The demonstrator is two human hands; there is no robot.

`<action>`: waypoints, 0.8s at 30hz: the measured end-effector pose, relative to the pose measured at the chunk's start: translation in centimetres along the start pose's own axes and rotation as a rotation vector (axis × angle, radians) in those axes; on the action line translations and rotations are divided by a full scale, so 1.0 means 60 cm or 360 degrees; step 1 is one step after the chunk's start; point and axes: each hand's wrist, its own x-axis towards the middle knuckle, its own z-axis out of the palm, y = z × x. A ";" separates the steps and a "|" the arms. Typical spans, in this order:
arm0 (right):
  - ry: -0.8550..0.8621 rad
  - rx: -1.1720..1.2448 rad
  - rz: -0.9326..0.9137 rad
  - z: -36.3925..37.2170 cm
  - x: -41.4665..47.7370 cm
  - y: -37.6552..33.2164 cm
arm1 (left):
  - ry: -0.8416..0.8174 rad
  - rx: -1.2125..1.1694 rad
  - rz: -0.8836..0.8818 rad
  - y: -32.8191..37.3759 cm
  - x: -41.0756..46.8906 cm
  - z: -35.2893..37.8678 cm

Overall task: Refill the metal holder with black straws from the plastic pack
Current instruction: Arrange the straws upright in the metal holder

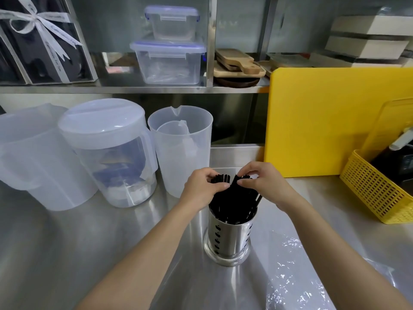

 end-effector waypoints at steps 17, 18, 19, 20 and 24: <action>-0.0051 -0.0105 -0.0125 0.003 -0.002 -0.010 | 0.0024 -0.0273 0.0000 -0.002 -0.007 -0.007; -0.0074 -0.0154 -0.0158 0.004 -0.002 -0.012 | -0.0018 -0.0303 0.0007 -0.001 -0.008 -0.009; -0.0096 -0.0200 -0.0185 0.005 -0.002 -0.015 | -0.0059 -0.0338 0.0017 -0.001 -0.010 -0.011; -0.0119 -0.0246 -0.0208 0.007 -0.002 -0.017 | -0.0094 -0.0373 0.0028 -0.001 -0.013 -0.013; -0.0186 -0.0372 -0.0297 0.012 -0.003 -0.022 | -0.0153 -0.0406 0.0054 -0.008 -0.021 -0.021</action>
